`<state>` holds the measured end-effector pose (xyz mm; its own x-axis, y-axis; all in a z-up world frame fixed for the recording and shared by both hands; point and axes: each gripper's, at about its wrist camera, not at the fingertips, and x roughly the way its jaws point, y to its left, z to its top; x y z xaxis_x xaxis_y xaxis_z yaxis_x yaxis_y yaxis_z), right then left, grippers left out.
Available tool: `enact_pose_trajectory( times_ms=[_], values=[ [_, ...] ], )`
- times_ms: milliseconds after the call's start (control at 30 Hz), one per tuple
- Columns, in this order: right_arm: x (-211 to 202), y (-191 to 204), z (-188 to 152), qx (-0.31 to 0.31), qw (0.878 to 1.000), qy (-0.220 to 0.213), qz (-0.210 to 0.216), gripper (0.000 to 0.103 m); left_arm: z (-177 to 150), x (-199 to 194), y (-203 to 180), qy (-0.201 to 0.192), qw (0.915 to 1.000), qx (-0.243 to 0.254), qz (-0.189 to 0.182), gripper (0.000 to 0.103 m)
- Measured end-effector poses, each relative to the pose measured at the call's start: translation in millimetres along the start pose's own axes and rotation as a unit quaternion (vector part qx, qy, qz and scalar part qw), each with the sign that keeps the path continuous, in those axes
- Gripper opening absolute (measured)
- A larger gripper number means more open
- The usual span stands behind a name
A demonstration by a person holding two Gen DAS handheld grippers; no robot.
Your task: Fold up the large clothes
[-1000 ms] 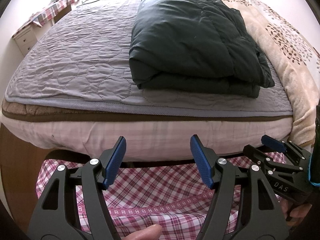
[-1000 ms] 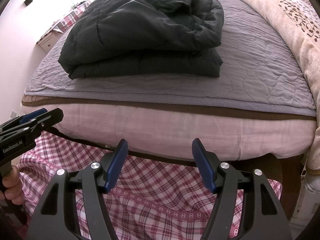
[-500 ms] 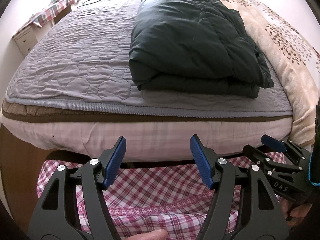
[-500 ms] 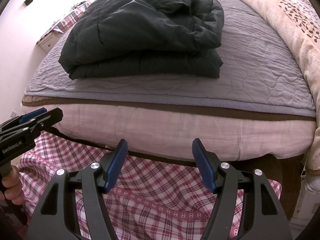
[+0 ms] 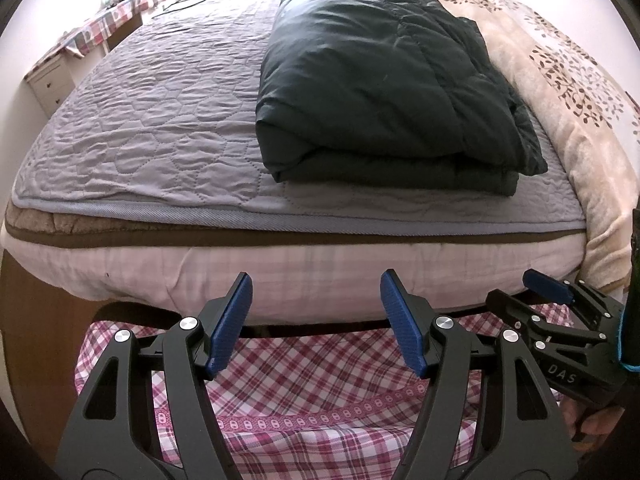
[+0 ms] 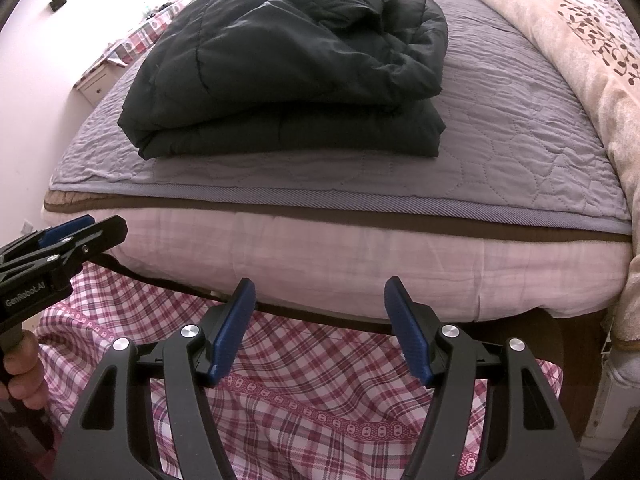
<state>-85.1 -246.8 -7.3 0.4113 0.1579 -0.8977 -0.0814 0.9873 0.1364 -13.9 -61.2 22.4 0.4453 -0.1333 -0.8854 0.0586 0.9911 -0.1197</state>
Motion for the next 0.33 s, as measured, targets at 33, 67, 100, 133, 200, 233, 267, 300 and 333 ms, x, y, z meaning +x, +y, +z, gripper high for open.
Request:
enact_pose_trajectory(
  times_ms=[33,67,100,133,200,233,267,300,333],
  values=[
    [0.7,0.3,1.0,0.000,1.000,0.000,0.000,0.066,0.0,-0.3,0.1,-0.001,1.0000,0.000,0.000,0.066],
    [0.4,0.0,0.5,0.000,1.000,0.000,0.000,0.066,-0.2,0.1,0.1,0.000,1.0000,0.001,0.001,0.066],
    [-0.1,-0.3,0.0,-0.001,1.000,0.000,0.000,0.066,-0.7,0.6,0.0,0.001,1.0000,0.001,0.002,0.066],
    [0.6,-0.2,0.9,-0.001,1.000,0.000,0.000,0.066,-0.9,1.7,0.1,0.004,1.0000,0.001,0.004,0.066],
    [-0.3,-0.8,-0.1,-0.001,1.000,0.000,0.000,0.066,-1.1,3.2,0.1,0.008,1.0000,0.001,0.004,0.066],
    [0.3,-0.4,0.5,-0.001,1.000,0.000,0.000,0.067,-0.8,3.7,-1.4,0.008,1.0000,0.001,0.005,0.066],
    [-0.2,-0.7,0.0,-0.001,1.000,0.000,0.000,0.068,-0.5,3.8,-2.1,0.008,0.9999,0.002,0.006,0.066],
    [-0.7,-0.9,-0.4,-0.001,1.000,0.000,-0.001,0.069,-0.4,4.0,-2.4,0.008,0.9999,0.002,0.006,0.066],
    [0.0,-0.7,0.4,-0.001,1.000,-0.001,0.000,0.070,-0.3,4.3,-2.6,0.008,0.9999,0.003,0.006,0.066]
  ],
)
